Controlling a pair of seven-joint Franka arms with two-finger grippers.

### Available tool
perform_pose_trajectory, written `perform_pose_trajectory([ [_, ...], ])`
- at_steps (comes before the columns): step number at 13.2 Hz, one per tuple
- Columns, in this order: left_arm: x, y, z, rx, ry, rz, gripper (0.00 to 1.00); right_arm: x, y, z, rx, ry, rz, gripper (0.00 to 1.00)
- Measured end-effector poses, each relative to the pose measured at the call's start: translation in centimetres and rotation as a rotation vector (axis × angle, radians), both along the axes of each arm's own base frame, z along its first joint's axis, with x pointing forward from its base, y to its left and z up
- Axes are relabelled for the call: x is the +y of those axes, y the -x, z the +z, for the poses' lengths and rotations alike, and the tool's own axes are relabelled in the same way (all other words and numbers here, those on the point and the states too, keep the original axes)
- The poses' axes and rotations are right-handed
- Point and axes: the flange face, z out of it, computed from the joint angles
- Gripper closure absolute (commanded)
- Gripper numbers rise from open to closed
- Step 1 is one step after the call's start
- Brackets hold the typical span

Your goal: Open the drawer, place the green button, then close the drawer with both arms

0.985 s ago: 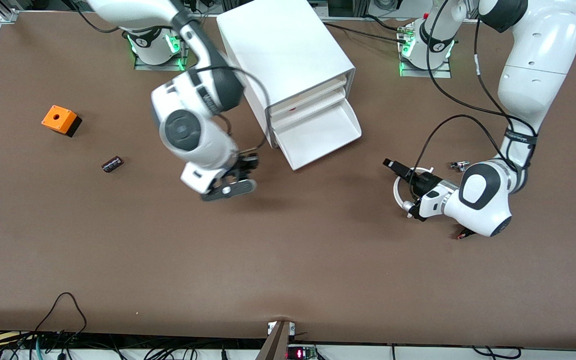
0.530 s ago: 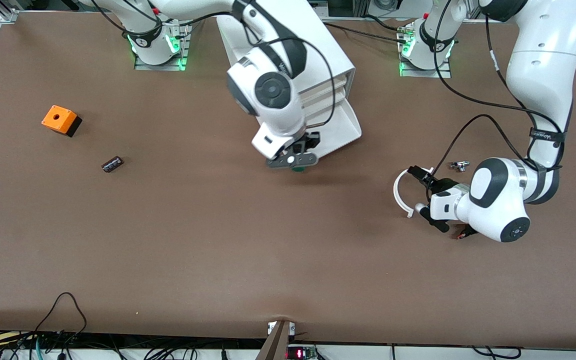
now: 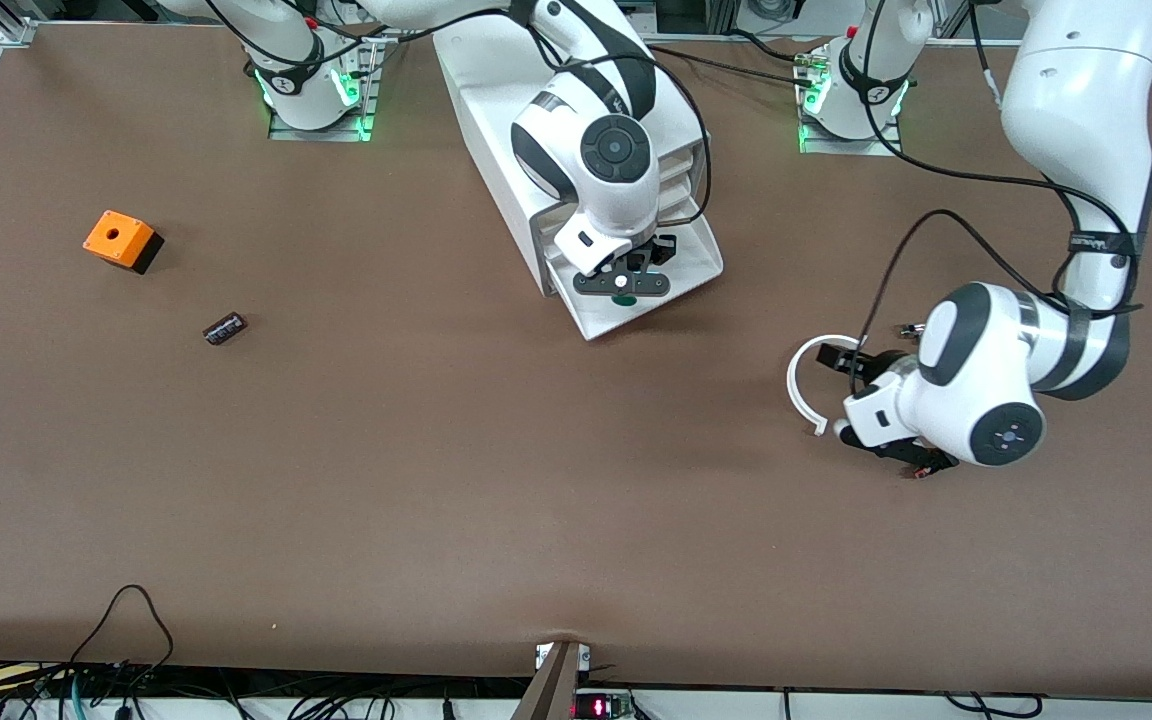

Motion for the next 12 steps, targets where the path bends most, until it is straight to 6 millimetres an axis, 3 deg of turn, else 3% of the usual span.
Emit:
perform_pose_trajectory([
  [3,-4.6,1.2,0.8,0.000,-0.124,0.165,0.00,0.0,0.1,-2.4,0.020,0.030,-0.024,1.00],
  [6,-5.2,1.6,-1.7,0.016,-0.173,0.252,0.00,0.0,0.4,-3.9,0.031,0.049,-0.060,1.00],
  [7,-5.0,1.7,-2.9,0.022,-0.191,0.289,0.00,0.1,0.6,-4.3,0.032,0.052,-0.063,0.91],
  [8,-5.0,1.8,-3.8,0.028,-0.205,0.315,0.00,0.2,0.7,-4.3,0.030,0.051,-0.064,0.57],
  [9,-5.2,2.0,-4.5,0.024,-0.215,0.337,0.00,0.2,0.7,-4.3,0.029,0.051,-0.066,0.01],
  [12,-6.6,2.8,-6.2,-0.004,-0.230,0.407,0.00,0.0,0.4,-4.0,0.022,0.052,-0.085,0.00],
])
